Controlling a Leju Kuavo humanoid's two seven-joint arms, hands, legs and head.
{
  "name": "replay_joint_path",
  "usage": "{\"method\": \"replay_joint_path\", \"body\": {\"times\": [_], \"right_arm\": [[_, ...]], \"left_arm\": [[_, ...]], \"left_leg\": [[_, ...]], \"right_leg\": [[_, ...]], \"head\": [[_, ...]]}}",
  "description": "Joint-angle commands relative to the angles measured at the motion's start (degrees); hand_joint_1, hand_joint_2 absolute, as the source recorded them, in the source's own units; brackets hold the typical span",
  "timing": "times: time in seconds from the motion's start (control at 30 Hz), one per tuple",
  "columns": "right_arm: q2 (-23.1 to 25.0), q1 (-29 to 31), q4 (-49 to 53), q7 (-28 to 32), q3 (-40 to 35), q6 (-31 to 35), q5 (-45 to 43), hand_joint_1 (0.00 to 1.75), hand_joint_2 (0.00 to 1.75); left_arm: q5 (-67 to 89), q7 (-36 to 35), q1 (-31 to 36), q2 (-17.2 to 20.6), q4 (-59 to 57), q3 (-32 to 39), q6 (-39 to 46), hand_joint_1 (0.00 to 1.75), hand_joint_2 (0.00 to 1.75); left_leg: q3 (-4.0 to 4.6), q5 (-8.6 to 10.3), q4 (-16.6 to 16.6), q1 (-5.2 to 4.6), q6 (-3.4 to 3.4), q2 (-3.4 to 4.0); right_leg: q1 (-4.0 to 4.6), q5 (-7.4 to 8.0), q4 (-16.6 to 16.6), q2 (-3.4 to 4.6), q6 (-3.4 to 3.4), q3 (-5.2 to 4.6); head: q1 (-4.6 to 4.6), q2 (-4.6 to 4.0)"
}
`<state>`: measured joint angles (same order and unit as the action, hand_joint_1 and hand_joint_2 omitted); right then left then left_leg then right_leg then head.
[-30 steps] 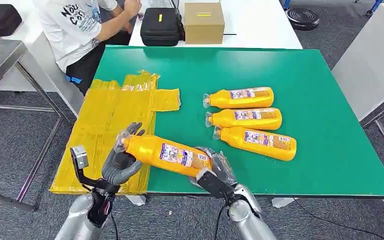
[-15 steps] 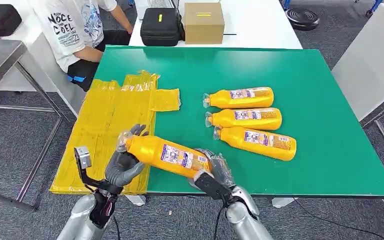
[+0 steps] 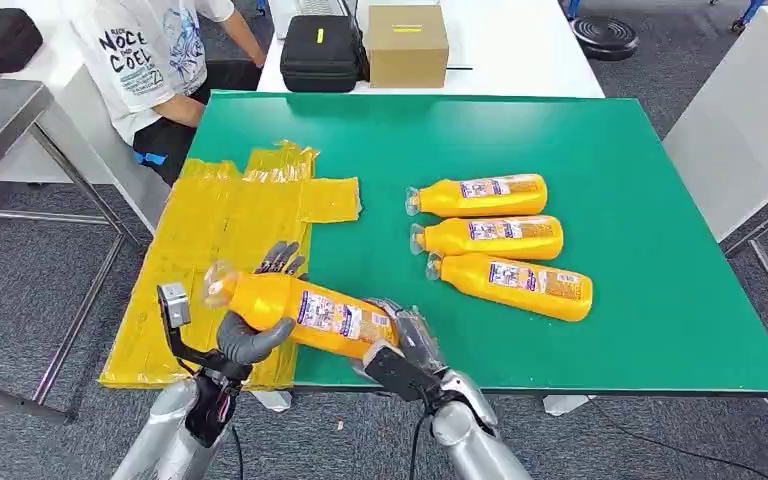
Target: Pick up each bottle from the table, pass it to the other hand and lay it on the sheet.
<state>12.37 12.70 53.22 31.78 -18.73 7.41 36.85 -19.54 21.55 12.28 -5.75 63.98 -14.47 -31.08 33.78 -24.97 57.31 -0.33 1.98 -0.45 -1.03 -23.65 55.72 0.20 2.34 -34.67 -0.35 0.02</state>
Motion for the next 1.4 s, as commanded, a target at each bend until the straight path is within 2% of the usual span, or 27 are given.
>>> {"method": "replay_joint_path", "body": {"times": [0.03, 0.3, 0.6, 0.63, 0.67, 0.7, 1.4], "right_arm": [[-0.1, 2.4, -4.9, 0.2, -2.5, -0.3, 0.0, 1.75, 1.75], [0.4, 2.2, -4.7, 0.3, -3.5, -0.7, -0.1, 1.75, 1.75], [0.2, 3.8, -9.4, 0.9, -5.6, -0.7, -1.3, 1.75, 1.75], [0.2, 3.8, -9.4, 0.9, -5.7, -0.7, -1.4, 1.75, 1.75], [0.2, 3.9, -9.5, 0.9, -5.7, -0.8, -1.6, 1.75, 1.75], [0.2, 3.9, -9.5, 0.9, -5.8, -0.8, -1.8, 1.75, 1.75], [0.3, 4.3, -10.1, 0.6, -6.1, -1.1, -2.2, 1.75, 1.75]], "left_arm": [[0.3, -0.2, 2.7, 0.5, -3.9, -1.9, -0.1, 0.0, 1.75], [0.5, 0.3, 2.4, 0.7, -3.9, -1.8, 0.0, 0.0, 1.75], [0.5, 2.0, 1.5, 0.7, -2.5, -1.1, 1.3, 0.0, 1.75], [0.0, 2.2, 1.5, 0.4, -2.5, -0.7, 1.4, 1.43, 1.75], [-0.4, 2.3, 1.4, 0.4, -2.4, -0.6, 1.4, 1.68, 1.75], [-0.6, 2.4, 1.4, 0.3, -2.2, -0.6, 1.5, 1.75, 1.75], [-2.8, 2.9, 1.0, 0.0, -1.8, -0.2, 0.5, 1.75, 1.75]], "left_leg": [[-0.21, -0.07, 0.0, 0.09, -0.11, -0.01], [-0.22, -0.08, 0.0, 0.1, -0.14, 0.03], [-0.24, -0.1, 0.0, 0.11, -0.13, 0.07], [-0.33, -0.15, 0.0, 0.16, -0.16, 0.11], [-0.16, -0.07, 0.0, 0.08, -0.1, 0.02], [-0.24, -0.11, 0.0, 0.13, -0.13, 0.03], [-0.09, -0.04, 0.0, 0.06, -0.08, -0.02]], "right_leg": [[0.1, -0.06, -0.1, -0.06, -0.1, 0.26], [0.11, -0.07, -0.1, -0.03, -0.13, 0.26], [0.12, -0.06, -0.1, 0.01, -0.11, 0.29], [0.17, -0.09, -0.1, 0.04, -0.14, 0.38], [0.09, -0.06, -0.1, -0.02, -0.09, 0.21], [0.14, -0.08, -0.1, -0.03, -0.12, 0.3], [0.06, -0.04, 0.0, -0.06, -0.07, 0.13]], "head": [[0.0, 0.0], [0.0, 0.0], [0.0, 0.0], [-0.02, 0.0], [0.0, 0.0], [0.0, 0.0], [0.0, 0.0]]}}
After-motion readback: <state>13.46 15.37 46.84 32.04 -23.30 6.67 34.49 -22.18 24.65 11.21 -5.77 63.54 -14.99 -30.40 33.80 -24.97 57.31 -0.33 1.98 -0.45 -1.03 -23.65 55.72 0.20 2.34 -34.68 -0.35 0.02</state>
